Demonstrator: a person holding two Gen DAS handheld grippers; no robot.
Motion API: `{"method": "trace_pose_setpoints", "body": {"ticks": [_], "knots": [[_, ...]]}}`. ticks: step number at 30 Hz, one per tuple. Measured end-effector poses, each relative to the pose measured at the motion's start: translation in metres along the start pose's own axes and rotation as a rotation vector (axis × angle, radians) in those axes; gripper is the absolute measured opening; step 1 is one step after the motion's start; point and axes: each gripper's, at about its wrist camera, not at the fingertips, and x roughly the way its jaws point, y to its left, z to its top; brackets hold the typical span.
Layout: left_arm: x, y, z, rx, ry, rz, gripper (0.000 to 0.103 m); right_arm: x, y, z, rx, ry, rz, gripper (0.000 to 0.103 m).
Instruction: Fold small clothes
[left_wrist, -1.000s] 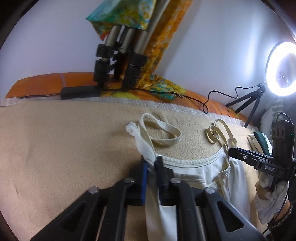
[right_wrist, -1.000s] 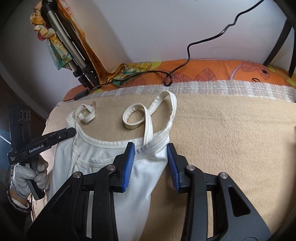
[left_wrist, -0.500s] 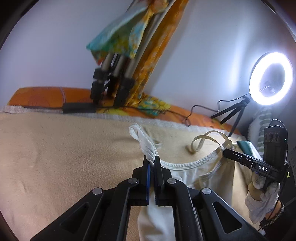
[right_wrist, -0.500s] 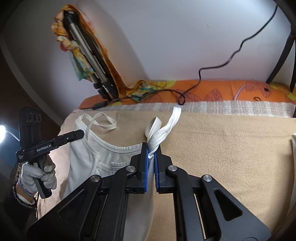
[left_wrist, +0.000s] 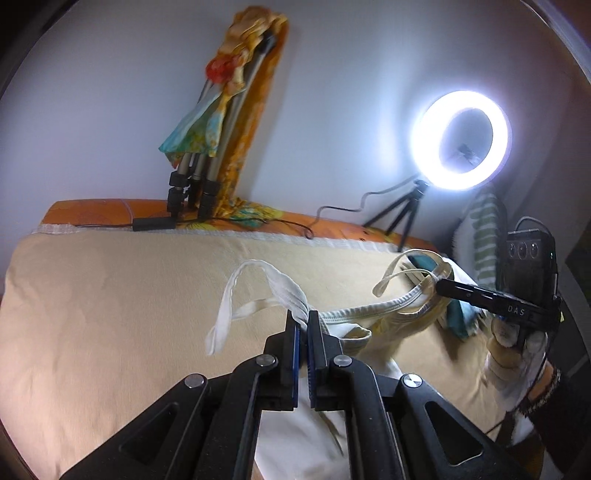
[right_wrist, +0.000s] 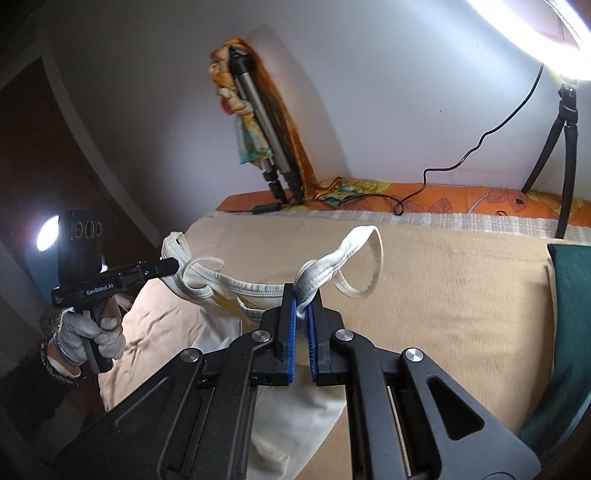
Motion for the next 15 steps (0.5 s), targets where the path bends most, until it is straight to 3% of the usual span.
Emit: {"method": "trace_pose_setpoints", "body": {"ticks": [6,15], "knots": [[-0.037,-0.023,-0.054,0.032,0.009,0.007,0.0,-0.034,0.028,-0.052,-0.019,0.017,0.001,0.006],[-0.059,-0.023,-0.141,-0.021,0.072,0.025,0.0,-0.036,0.054,-0.135,0.001,0.081,0.004,0.007]]}}
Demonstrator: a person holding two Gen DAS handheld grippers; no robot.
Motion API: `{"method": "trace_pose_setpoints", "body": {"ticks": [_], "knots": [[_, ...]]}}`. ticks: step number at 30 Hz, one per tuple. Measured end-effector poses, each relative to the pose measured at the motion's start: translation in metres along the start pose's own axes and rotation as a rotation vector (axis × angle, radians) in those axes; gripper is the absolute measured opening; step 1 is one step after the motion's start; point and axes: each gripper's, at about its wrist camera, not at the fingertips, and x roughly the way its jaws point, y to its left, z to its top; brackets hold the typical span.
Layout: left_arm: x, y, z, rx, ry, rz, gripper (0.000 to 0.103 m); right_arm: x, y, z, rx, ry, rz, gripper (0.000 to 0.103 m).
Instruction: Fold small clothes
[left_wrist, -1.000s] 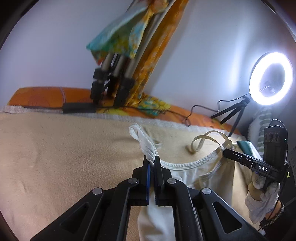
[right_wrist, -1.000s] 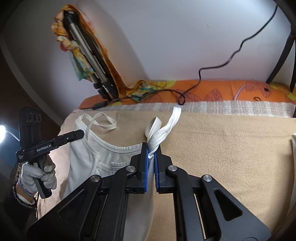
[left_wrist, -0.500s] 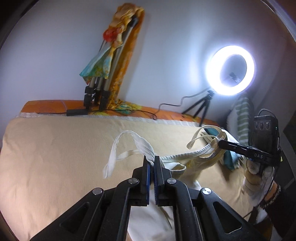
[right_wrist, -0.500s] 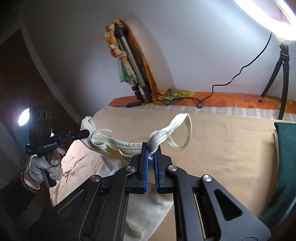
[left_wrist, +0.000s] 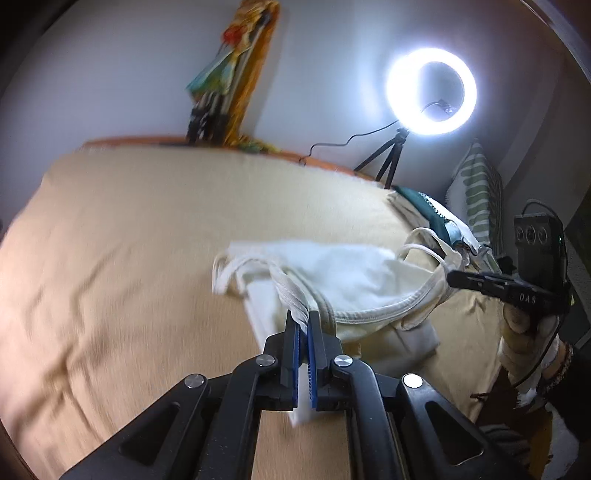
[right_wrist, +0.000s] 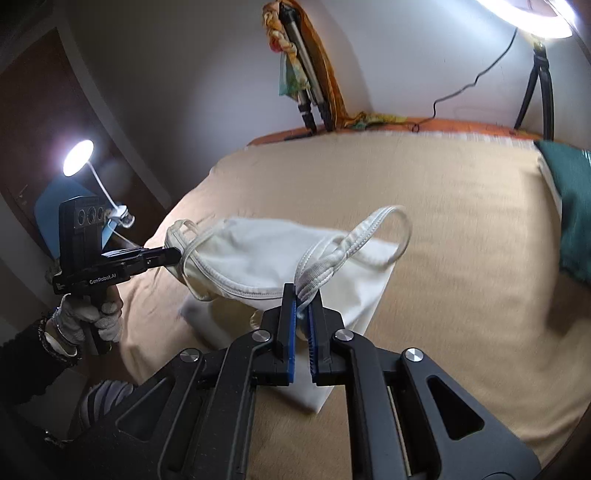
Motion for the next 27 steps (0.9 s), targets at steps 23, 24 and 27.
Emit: {"method": "trace_pose_setpoints", "body": {"ticks": [23,24,27], "knots": [[0.012,-0.046,0.046,0.193,0.135,0.073,0.021,0.04,0.027,0.032,-0.108,0.28,-0.135,0.014],[0.023,-0.044,0.046,0.187,0.168,0.08,0.021,0.047,0.027,0.028,-0.114,0.3,-0.142,0.014],[0.043,-0.034,0.037,0.169,0.277,0.085,0.018,0.057,0.029,0.016,-0.122,0.353,-0.142,0.014]]}}
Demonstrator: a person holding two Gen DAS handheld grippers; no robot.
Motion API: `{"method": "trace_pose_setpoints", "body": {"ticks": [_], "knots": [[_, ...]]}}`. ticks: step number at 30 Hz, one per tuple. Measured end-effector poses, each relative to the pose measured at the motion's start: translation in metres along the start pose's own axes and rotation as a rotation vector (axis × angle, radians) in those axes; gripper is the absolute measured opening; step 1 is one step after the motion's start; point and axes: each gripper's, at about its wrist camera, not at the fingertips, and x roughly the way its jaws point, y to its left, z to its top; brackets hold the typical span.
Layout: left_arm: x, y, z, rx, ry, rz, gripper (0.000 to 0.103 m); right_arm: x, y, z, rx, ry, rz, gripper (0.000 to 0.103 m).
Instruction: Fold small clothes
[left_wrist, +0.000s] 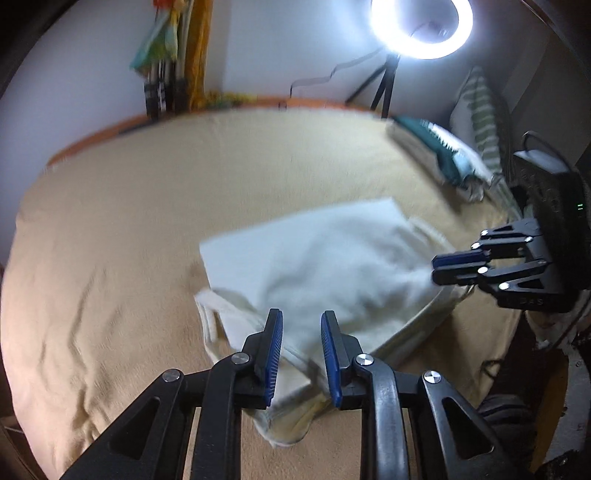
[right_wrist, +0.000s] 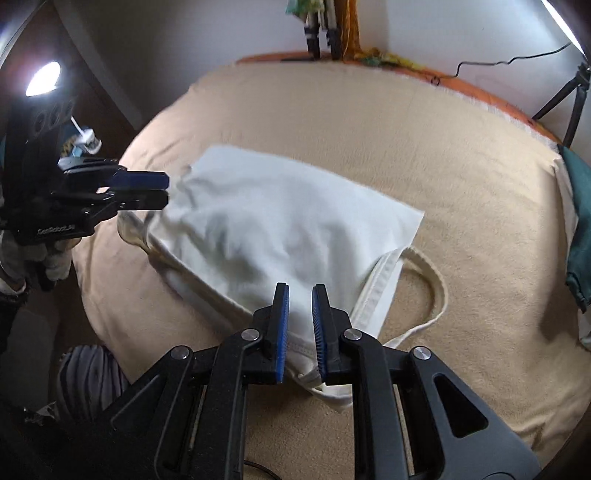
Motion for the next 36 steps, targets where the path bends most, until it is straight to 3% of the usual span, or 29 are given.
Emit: {"method": "trace_pose_setpoints", "body": {"ticks": [7,13,17,20,22,25,28,30,36], "knots": [[-0.016,-0.002,-0.069,0.007,0.057,-0.041,0.019,-0.002,0.005,-0.043,0.032,0.068,0.046,0.014],[-0.048,-0.005,-0.1,-0.012,0.017,-0.072,0.021,-0.018,0.0,-0.071,0.074,0.072,0.08,0.015],[-0.07,0.005,-0.09,-0.064,-0.066,-0.097,0.027,-0.047,-0.011,-0.068,0.122,-0.042,0.156,0.029],[-0.078,0.022,-0.074,-0.133,-0.138,-0.088,0.034,-0.062,-0.026,-0.056,0.181,-0.139,0.194,0.03],[-0.077,0.038,-0.065,-0.206,-0.167,-0.129,0.034,-0.062,-0.037,-0.044,0.222,-0.182,0.181,0.03],[-0.066,0.059,-0.049,-0.29,-0.188,-0.158,0.036,-0.049,-0.05,-0.024,0.27,-0.187,0.19,0.03],[-0.043,0.078,-0.04,-0.383,-0.15,-0.186,0.042,-0.029,-0.06,-0.012,0.313,-0.143,0.18,0.03],[-0.03,0.084,-0.038,-0.413,-0.119,-0.206,0.044,-0.016,-0.066,-0.012,0.336,-0.118,0.172,0.045],[-0.003,0.086,-0.039,-0.437,-0.079,-0.212,0.046,0.002,-0.073,-0.033,0.365,-0.062,0.204,0.047]]}}
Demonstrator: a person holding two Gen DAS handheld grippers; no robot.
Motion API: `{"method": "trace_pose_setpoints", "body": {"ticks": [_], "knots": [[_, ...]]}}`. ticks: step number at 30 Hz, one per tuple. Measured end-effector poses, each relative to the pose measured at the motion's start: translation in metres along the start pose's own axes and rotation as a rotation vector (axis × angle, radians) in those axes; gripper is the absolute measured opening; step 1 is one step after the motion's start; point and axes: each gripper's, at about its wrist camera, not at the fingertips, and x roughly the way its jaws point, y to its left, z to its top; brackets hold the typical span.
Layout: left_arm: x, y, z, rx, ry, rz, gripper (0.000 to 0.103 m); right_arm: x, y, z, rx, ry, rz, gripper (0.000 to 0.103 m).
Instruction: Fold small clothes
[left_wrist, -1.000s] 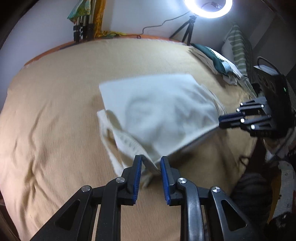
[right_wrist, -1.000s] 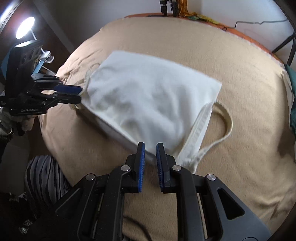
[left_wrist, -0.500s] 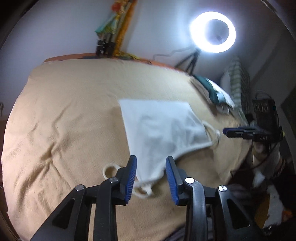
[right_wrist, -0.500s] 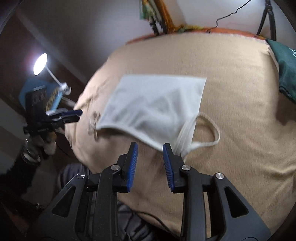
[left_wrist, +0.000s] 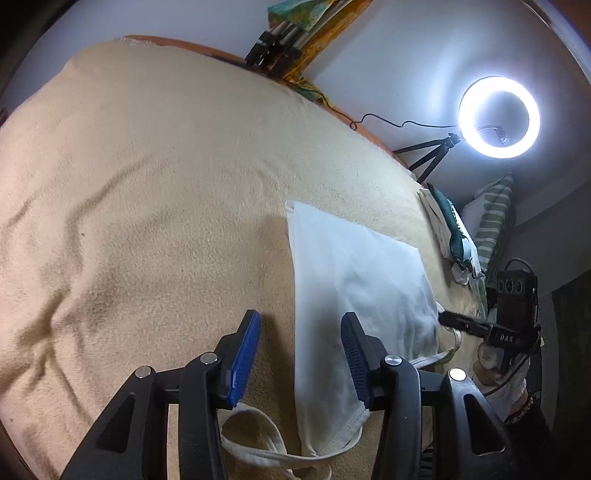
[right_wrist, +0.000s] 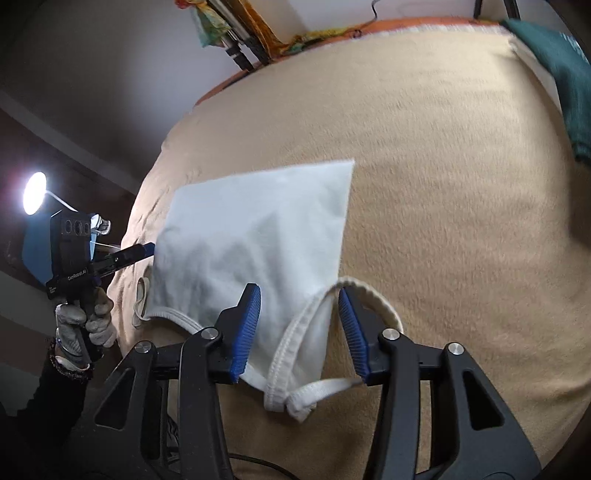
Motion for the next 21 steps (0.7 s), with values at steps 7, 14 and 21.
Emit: {"method": "trace_pose_setpoints", "body": {"ticks": [7,14,21], "knots": [[0.003,-0.003,-0.003,0.032,0.012,0.007,0.046,-0.012,0.024,-0.04,-0.185,0.128,-0.146,0.047],[0.007,0.0,-0.002,0.021,0.013,-0.009,0.047,-0.059,0.016,-0.033,-0.156,0.001,-0.072,0.049],[0.009,0.003,-0.002,0.01,0.013,-0.042,0.046,-0.05,-0.022,-0.004,0.03,-0.056,0.072,0.049]]}}
